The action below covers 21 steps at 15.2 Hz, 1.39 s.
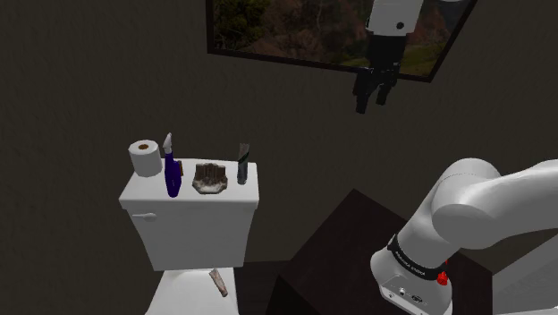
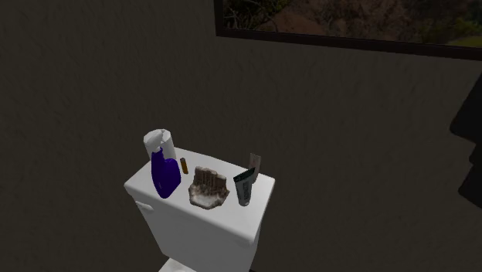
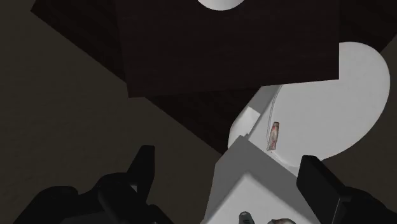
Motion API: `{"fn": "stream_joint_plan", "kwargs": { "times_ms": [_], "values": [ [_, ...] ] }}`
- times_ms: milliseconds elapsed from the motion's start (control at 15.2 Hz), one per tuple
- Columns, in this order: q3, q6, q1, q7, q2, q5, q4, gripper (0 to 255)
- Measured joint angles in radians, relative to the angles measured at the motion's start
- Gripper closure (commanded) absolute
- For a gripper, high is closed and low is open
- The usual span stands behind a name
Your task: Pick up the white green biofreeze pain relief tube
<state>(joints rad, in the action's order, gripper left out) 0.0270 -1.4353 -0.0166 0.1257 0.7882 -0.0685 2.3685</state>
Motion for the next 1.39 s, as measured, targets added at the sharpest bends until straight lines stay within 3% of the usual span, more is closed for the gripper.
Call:
{"fn": "stream_joint_plan", "kwargs": {
  "times_ms": [198,594,1386],
  "values": [
    [-0.014,-0.031,-0.005,0.043,-0.024,0.023,0.012,0],
    [-0.068,-0.193,-0.026,0.235,-0.170,0.118,0.039,0],
    [-0.136,-0.531,-0.059,0.571,-0.589,0.263,-0.053,0]
  ]
}}
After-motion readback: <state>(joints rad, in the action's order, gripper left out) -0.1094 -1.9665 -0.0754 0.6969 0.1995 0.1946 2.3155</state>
